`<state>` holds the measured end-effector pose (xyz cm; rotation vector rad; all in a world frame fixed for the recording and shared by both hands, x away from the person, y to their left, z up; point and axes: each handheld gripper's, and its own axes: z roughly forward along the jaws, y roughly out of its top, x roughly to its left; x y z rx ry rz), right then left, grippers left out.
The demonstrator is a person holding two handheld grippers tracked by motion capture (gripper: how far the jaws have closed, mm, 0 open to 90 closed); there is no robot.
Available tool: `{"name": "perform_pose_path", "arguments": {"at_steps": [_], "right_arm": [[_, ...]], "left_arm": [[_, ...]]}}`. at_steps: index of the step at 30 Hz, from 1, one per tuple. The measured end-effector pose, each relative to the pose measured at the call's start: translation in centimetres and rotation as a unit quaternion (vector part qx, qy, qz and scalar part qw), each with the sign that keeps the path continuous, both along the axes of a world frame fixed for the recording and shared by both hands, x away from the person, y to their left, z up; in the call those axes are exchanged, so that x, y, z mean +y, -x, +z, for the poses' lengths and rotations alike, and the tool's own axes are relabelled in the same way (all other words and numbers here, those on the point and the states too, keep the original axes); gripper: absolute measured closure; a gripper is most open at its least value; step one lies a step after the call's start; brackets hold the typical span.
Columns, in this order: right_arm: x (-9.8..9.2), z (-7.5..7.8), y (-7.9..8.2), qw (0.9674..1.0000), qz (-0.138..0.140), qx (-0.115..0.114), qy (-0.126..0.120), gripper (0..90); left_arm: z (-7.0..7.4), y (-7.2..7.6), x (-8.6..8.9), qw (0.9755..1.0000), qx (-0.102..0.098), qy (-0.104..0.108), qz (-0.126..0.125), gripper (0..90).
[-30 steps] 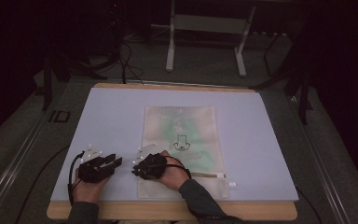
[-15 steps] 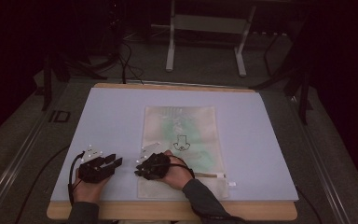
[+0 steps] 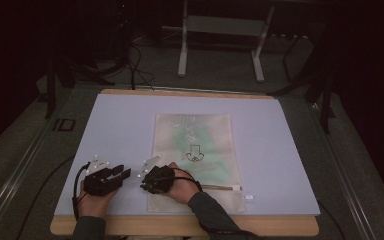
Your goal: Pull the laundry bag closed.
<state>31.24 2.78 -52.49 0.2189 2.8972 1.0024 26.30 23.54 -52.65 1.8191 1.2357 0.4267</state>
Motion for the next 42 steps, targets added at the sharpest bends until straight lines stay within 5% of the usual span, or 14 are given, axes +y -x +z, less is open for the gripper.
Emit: {"name": "perform_pose_path", "arguments": {"at_steps": [8,26,42], "right_arm": [[-0.6,0.6,0.0,0.9994,-0.003,0.003,-0.033,81.1],[-3.3,1.7,0.6,0.9983,-0.004,-0.008,-0.057,80.9],[-4.2,0.7,-0.1,0.9993,-0.004,0.018,-0.033,77.2]], "left_arm": [[-0.1,0.0,0.0,1.0,0.001,0.0,-0.002,61.3],[-0.1,0.0,-0.1,1.0,0.002,0.0,-0.004,61.1],[-0.1,0.1,-0.3,0.9998,-0.004,-0.004,-0.02,61.8]]}}
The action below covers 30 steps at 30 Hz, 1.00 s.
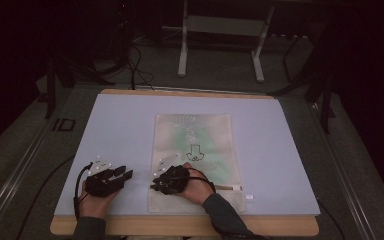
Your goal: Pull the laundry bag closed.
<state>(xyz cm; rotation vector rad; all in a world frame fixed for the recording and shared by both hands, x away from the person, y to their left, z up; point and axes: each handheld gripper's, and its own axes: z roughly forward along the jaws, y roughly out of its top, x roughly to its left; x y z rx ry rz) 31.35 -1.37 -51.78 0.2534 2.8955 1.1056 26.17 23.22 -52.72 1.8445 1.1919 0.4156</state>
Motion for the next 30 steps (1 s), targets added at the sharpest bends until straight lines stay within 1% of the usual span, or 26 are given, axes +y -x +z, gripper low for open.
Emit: {"name": "perform_pose_path", "arguments": {"at_steps": [1,3,5,9,12,13,14,17,18,21,22,23,25,29,30], "right_arm": [[0.0,0.0,0.0,1.0,0.0,0.0,0.0,77.2],[0.1,0.0,-0.1,1.0,0.003,0.007,0.002,79.9],[0.1,-0.1,-0.2,0.9999,0.005,0.011,0.004,80.3],[0.1,-0.1,-0.4,0.9998,0.004,0.017,0.002,80.5],[0.1,0.0,-0.5,0.9998,0.003,0.022,-0.002,80.7],[0.1,0.0,-0.5,0.9998,0.003,0.022,-0.002,80.7],[0.1,0.0,-0.5,0.9997,0.004,0.023,-0.002,80.7],[0.1,0.0,-0.5,0.9997,0.004,0.025,-0.001,80.7],[0.1,0.0,-0.5,0.9996,0.003,0.028,0.0,80.7],[0.1,-0.1,-0.6,0.9996,0.003,0.029,-0.001,80.7],[0.1,0.0,-0.6,0.9996,0.004,0.028,0.001,80.7],[0.1,-0.1,-0.6,0.9996,0.006,0.028,0.003,80.8],[0.1,-0.1,-0.6,0.9996,0.007,0.028,0.006,80.7],[0.1,-0.2,-0.7,0.9996,0.008,0.028,0.006,80.7],[0.1,-0.2,-0.7,0.9996,0.007,0.028,0.006,80.7]], "left_arm": [[0.0,0.0,0.0,1.0,0.0,0.0,0.0,62.2],[0.0,0.1,0.0,1.0,-0.001,0.001,-0.003,62.7],[0.1,0.2,0.0,0.9999,-0.002,0.003,-0.011,64.1],[0.0,0.5,-0.2,0.9992,0.0,0.012,-0.038,65.1],[0.1,1.0,-0.5,0.9979,0.001,0.022,-0.061,65.8],[0.1,1.0,-0.5,0.9979,0.001,0.022,-0.061,66.3],[0.1,1.3,-0.6,0.9964,0.003,0.031,-0.079,66.3],[0.3,1.8,-0.7,0.9939,-0.001,0.042,-0.102,68.7],[0.3,1.9,-0.8,0.9932,-0.003,0.042,-0.109,69.2],[0.2,2.0,-1.2,0.9911,-0.002,0.04,-0.127,72.5],[0.2,2.1,-1.3,0.9898,-0.003,0.037,-0.138,74.3],[0.2,2.1,-1.5,0.9877,-0.004,0.038,-0.152,75.8],[0.2,2.3,-2.0,0.9856,-0.006,0.027,-0.167,80.1],[0.1,2.4,-3.0,0.9798,-0.013,0.007,-0.199,86.3],[0.1,2.5,-3.4,0.9783,-0.015,-0.002,-0.206,87.7]]}}
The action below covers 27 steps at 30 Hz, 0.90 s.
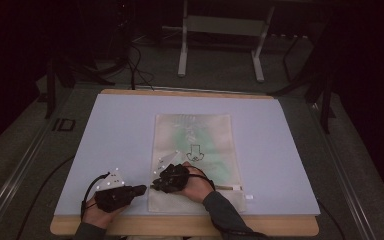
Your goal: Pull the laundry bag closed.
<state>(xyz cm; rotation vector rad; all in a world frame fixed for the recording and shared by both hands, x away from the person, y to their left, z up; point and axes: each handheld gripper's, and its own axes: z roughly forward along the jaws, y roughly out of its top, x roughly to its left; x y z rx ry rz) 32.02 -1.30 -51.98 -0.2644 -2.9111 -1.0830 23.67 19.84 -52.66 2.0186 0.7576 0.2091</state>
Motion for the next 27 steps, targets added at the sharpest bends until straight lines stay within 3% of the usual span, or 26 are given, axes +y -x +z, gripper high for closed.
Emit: {"name": "perform_pose_path", "arguments": {"at_steps": [5,8,14,17,19,22,27], "right_arm": [[0.0,-0.1,0.0,1.0,-0.001,0.002,-0.001,80.8],[0.0,-0.1,0.1,1.0,-0.002,0.002,0.002,80.8],[-0.1,-0.3,0.1,1.0,-0.003,0.004,0.001,80.8],[-0.2,-0.3,0.2,1.0,-0.001,0.002,0.003,81.0],[-0.2,-0.3,0.2,1.0,-0.001,-0.001,0.005,81.3],[-0.4,-0.4,0.3,1.0,0.001,-0.004,0.005,81.7],[-0.6,-0.4,0.4,0.9999,0.005,-0.008,0.009,82.0]], "left_arm": [[-0.3,0.2,-1.6,0.9986,-0.012,-0.045,-0.026,88.7],[-0.7,0.1,-2.5,0.9959,-0.02,-0.079,-0.039,88.7],[-1.2,0.2,-3.4,0.9912,-0.038,-0.118,-0.047,89.0],[-1.1,0.4,-3.9,0.989,-0.042,-0.137,-0.038,89.4],[-1.0,0.4,-4.0,0.9884,-0.04,-0.143,-0.033,89.6],[-1.0,0.4,-3.9,0.9895,-0.033,-0.138,-0.026,89.7],[-1.1,0.8,-4.2,0.9881,-0.042,-0.148,-0.013,90.0]]}}
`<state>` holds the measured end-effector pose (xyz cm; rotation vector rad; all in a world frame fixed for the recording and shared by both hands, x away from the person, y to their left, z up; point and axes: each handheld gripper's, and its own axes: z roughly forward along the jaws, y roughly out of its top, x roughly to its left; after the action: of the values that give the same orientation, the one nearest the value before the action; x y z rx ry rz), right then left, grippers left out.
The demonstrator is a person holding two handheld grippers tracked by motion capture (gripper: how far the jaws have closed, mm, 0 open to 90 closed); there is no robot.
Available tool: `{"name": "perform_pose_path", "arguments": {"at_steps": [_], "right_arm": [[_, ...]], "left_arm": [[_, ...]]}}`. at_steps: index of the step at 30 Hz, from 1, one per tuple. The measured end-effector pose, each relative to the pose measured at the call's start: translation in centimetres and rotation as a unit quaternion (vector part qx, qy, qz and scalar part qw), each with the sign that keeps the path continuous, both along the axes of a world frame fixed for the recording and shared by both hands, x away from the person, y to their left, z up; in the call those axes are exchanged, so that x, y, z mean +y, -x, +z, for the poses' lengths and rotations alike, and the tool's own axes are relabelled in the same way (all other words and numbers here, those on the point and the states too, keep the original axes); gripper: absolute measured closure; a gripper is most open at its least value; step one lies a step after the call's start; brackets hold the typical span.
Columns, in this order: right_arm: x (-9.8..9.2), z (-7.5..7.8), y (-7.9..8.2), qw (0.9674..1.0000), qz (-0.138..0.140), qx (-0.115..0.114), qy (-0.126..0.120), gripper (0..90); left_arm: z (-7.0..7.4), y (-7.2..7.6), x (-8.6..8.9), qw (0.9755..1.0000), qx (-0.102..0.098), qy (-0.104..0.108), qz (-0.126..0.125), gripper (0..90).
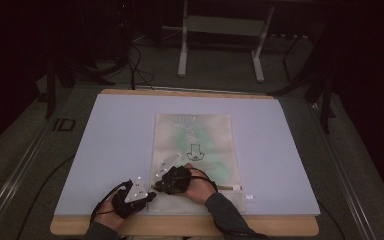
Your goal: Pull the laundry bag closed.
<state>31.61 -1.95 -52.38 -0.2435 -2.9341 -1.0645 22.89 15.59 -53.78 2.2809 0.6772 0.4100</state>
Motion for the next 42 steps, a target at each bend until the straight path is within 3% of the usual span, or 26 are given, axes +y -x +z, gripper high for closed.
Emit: {"name": "perform_pose_path", "arguments": {"at_steps": [13,16,18,20,23,29,36,42], "right_arm": [[-0.9,0.0,0.0,0.9999,0.009,-0.004,0.002,82.1],[-0.9,-0.2,-0.1,1.0,0.007,0.002,-0.005,82.1],[-0.9,-0.2,-0.1,0.9999,0.008,0.0,-0.006,82.1],[-0.9,-0.2,-0.1,0.9999,0.009,0.0,-0.006,82.1],[-0.9,-0.3,-0.1,0.9999,0.01,-0.001,-0.007,82.1],[-0.9,-0.3,0.0,0.9999,0.01,-0.004,-0.008,82.1],[-0.9,-0.3,0.1,0.9999,0.008,-0.005,-0.01,82.1],[-0.9,-0.2,0.2,0.9998,0.013,-0.014,-0.006,82.2]], "left_arm": [[0.1,0.1,-0.2,0.9999,-0.005,-0.01,0.003,89.9],[0.2,0.5,-0.8,0.999,-0.028,-0.035,0.0,89.7],[0.3,0.8,-1.2,0.997,-0.047,-0.061,-0.008,89.6],[0.3,0.8,-1.3,0.9963,-0.052,-0.067,-0.011,89.4],[0.3,0.6,-1.0,0.9974,-0.047,-0.054,-0.008,89.3],[0.2,0.4,-1.1,0.9956,-0.066,-0.066,-0.001,89.4],[0.0,-0.1,-0.5,0.9985,-0.042,-0.031,0.016,89.5],[0.1,-0.2,-0.6,0.9986,-0.027,-0.029,0.036,89.9]]}}
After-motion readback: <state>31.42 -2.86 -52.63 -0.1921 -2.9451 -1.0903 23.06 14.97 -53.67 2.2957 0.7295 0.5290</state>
